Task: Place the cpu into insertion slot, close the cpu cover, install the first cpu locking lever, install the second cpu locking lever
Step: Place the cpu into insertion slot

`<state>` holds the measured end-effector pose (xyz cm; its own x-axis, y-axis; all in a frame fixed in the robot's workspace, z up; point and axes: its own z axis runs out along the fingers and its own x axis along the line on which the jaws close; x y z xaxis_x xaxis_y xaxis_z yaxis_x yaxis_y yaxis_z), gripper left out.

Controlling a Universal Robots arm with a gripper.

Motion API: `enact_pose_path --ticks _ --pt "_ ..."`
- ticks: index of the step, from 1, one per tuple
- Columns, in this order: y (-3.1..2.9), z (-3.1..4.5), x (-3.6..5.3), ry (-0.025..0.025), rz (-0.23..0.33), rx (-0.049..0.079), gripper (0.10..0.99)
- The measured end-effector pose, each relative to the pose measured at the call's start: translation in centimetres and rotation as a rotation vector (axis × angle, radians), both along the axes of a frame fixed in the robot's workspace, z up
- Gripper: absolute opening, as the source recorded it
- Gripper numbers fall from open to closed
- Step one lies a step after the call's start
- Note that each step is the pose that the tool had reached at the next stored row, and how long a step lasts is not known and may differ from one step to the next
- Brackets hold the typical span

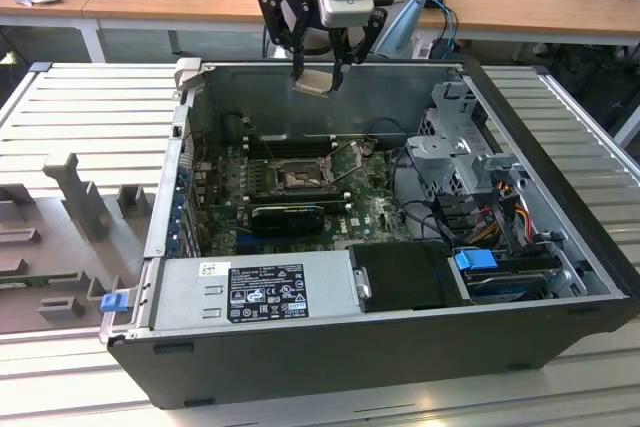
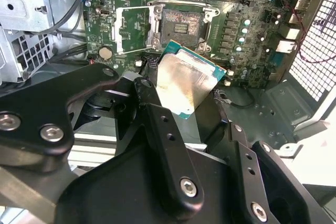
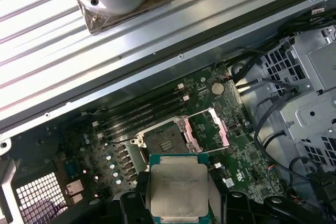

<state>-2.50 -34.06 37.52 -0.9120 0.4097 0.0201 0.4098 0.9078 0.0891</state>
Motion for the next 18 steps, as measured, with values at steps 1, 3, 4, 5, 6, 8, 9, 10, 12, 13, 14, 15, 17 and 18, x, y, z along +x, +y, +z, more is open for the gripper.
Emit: enact_pose_path --ticks 1,3,4,5,6,8,9,10,12,13,14,15,17,18 --pt "0.0 0.0 0.0 0.0 -0.002 0.0 0.529" --pt "0.0 0.0 0.0 0.0 -0.007 0.0 0.529" --pt "0.0 0.0 0.0 0.0 -0.01 0.0 0.529" --pt "0.0 0.0 0.0 0.0 -0.012 0.0 0.529" --pt "0.0 0.0 0.0 0.0 -0.017 0.0 0.529" --pt "0.0 0.0 0.0 0.0 -0.026 0.0 0.529" --pt "0.0 0.0 0.0 0.0 -0.032 0.0 0.529" --pt "0.0 0.0 0.0 0.0 -0.039 0.0 0.529" --pt "0.0 -0.02 0.0 0.0 -0.063 0.0 0.529" --pt "0.0 -0.03 0.0 0.0 -0.077 0.0 0.529" --pt "0.0 -0.05 0.0 0.0 -0.089 0.0 0.529" --pt "0.0 -0.08 0.0 0.0 -0.099 0.0 0.529" --pt "-0.01 -0.16 -0.01 0.0 -0.105 0.0 0.529" --pt "-0.04 -0.22 -0.02 0.0 -0.106 0.0 0.529"
